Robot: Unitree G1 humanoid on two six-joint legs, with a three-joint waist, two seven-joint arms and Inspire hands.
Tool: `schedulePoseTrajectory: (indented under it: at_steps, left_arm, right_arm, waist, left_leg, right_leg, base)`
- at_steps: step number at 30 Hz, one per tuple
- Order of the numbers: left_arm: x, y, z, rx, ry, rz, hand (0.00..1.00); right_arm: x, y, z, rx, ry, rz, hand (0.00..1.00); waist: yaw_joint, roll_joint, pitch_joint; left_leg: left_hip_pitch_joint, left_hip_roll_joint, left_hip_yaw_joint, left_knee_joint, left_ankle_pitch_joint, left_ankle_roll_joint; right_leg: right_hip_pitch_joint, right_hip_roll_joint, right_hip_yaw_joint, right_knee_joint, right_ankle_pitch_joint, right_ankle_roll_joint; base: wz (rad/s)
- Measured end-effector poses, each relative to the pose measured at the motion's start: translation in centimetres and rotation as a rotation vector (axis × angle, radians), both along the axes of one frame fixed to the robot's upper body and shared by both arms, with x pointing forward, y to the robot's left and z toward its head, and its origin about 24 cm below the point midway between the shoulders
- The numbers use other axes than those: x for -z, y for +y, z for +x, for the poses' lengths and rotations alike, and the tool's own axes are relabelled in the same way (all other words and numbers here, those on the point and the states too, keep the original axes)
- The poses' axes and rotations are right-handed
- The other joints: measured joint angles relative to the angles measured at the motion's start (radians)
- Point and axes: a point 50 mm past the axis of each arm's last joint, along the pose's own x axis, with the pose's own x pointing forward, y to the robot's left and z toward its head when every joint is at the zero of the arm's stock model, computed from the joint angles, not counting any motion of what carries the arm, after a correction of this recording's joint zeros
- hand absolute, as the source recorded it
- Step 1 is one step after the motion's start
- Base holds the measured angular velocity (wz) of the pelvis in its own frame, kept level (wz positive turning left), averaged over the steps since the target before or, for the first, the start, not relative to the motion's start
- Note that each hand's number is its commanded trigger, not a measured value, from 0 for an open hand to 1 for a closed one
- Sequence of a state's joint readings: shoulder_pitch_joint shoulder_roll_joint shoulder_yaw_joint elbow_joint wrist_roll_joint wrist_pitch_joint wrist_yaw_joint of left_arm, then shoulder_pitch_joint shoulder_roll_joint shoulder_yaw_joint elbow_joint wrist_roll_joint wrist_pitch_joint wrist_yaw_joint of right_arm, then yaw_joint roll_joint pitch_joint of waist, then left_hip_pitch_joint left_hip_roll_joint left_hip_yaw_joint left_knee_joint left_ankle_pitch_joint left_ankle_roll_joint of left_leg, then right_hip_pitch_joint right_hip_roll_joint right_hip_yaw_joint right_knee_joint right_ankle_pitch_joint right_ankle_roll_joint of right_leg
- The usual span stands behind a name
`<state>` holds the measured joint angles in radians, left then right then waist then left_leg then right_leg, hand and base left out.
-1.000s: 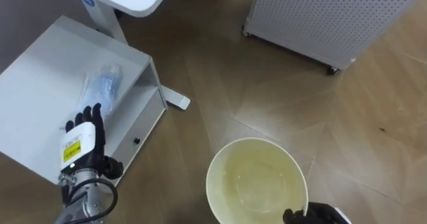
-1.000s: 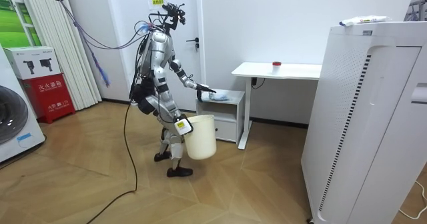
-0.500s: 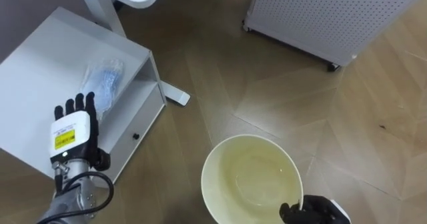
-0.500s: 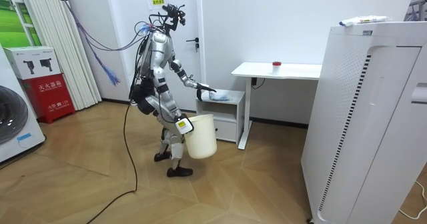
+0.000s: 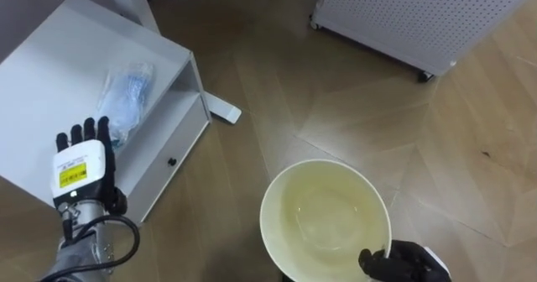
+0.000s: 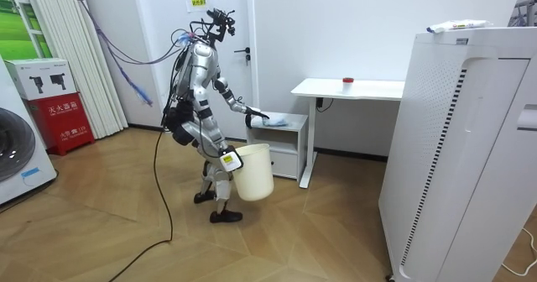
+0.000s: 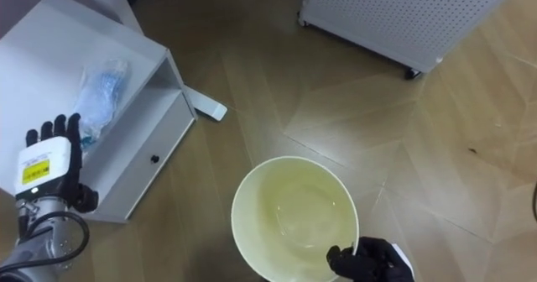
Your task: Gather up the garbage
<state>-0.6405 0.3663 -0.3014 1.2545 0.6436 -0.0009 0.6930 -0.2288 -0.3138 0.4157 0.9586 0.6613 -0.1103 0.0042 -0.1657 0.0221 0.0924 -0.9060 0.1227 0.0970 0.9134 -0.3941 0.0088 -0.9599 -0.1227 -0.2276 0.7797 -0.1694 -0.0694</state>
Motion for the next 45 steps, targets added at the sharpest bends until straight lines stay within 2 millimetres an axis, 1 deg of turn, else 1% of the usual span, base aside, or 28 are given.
schedulePoseTrajectory:
  at_steps: [8,12,18,24,30,32,37,39,42,44,45]
  left_arm:
    - [-0.8,0.0,0.5,0.006,-0.025,0.005,1.00]
    - [-0.3,-0.5,0.5,0.047,0.030,0.037,1.00]
    - [0.0,-0.8,0.5,0.075,0.053,0.060,1.00]
    - [0.0,-0.7,0.4,0.070,0.057,0.063,1.00]
    - [0.5,-0.4,0.1,0.053,0.089,0.072,1.00]
    - [0.5,-0.3,0.0,0.043,0.082,0.048,1.00]
    - [0.7,-0.5,-0.2,0.051,0.056,0.002,1.00]
    - [0.8,-0.5,-0.4,0.055,0.012,-0.004,1.00]
    - [0.6,-0.8,-0.5,0.076,-0.039,-0.011,1.00]
    - [0.6,-2.1,-0.6,0.126,-0.103,-0.044,1.00]
    - [0.7,-2.3,-0.8,0.142,-0.118,-0.053,1.00]
  right_arm:
    - [-0.1,0.1,-0.1,-0.010,-0.009,0.012,1.00]
    - [-0.1,0.1,-0.1,-0.014,-0.006,0.014,1.00]
    - [-0.1,0.1,-0.1,-0.008,-0.006,0.009,1.00]
    - [-0.2,0.1,0.0,-0.002,-0.009,0.006,1.00]
    - [-0.1,0.1,0.0,0.000,0.003,0.005,1.00]
    - [0.0,0.2,0.0,-0.002,0.008,0.007,1.00]
    - [0.2,0.6,-0.2,-0.004,0.018,0.010,1.00]
    - [0.3,0.9,-0.2,-0.020,0.017,0.003,1.00]
    - [0.4,1.3,-0.1,-0.031,0.012,-0.001,1.00]
    - [0.8,1.4,-0.3,-0.029,0.029,-0.021,1.00]
    - [0.8,1.4,-0.4,-0.034,0.030,-0.028,1.00]
  waist:
    - [-0.008,-0.001,-0.0008]
    - [-0.018,-0.002,-0.0011]
    - [-0.023,-0.002,-0.0012]
    - [-0.023,-0.005,-0.0021]
    - [-0.025,-0.009,-0.0028]
    - [-0.023,-0.010,-0.0036]
    - [-0.018,-0.011,-0.0042]
    - [-0.013,-0.011,-0.0041]
    - [-0.007,-0.011,-0.0041]
    - [0.010,-0.011,-0.0040]
    - [0.012,-0.011,-0.0040]
  left_leg:
    - [-0.015,0.001,-0.003,0.010,-0.002,0.000]
    - [-0.021,0.002,-0.002,0.010,-0.002,0.000]
    - [-0.032,0.003,-0.002,0.010,-0.002,0.000]
    - [-0.045,0.002,-0.002,0.009,-0.002,0.000]
    - [-0.046,0.002,-0.002,0.004,-0.002,0.000]
    - [-0.044,0.002,-0.002,0.004,-0.002,0.000]
    - [-0.003,0.004,0.000,-0.027,0.001,0.001]
    - [0.027,0.004,0.010,-0.047,0.002,0.001]
    - [0.055,0.002,0.015,-0.059,0.002,0.002]
    - [0.084,0.003,0.018,-0.077,0.004,0.002]
    - [0.093,0.001,0.019,-0.084,0.006,0.003]
  right_leg:
    - [-0.009,-0.001,-0.003,0.001,-0.002,-0.001]
    - [-0.015,0.000,-0.003,0.001,-0.002,0.000]
    - [-0.027,0.001,-0.003,0.001,-0.002,-0.001]
    - [-0.039,-0.001,-0.004,0.002,-0.002,-0.001]
    - [-0.039,-0.002,-0.009,-0.001,-0.003,-0.001]
    - [-0.033,0.003,-0.011,-0.012,-0.002,0.000]
    - [0.007,0.002,-0.016,-0.039,0.001,0.003]
    - [0.031,0.004,-0.009,-0.053,0.003,0.006]
    - [0.055,0.002,-0.012,-0.055,0.001,0.009]
    - [0.087,0.002,-0.019,-0.074,0.000,0.011]
    - [0.095,0.000,-0.019,-0.079,0.000,0.012]
  base:
    - [0.00]
    - [0.00]
    - [0.00]
    - [0.00]
    - [0.00]
    - [0.00]
    - [0.01]
    - [-0.03]
    - [-0.01]
    - [0.02]
    - [0.00]
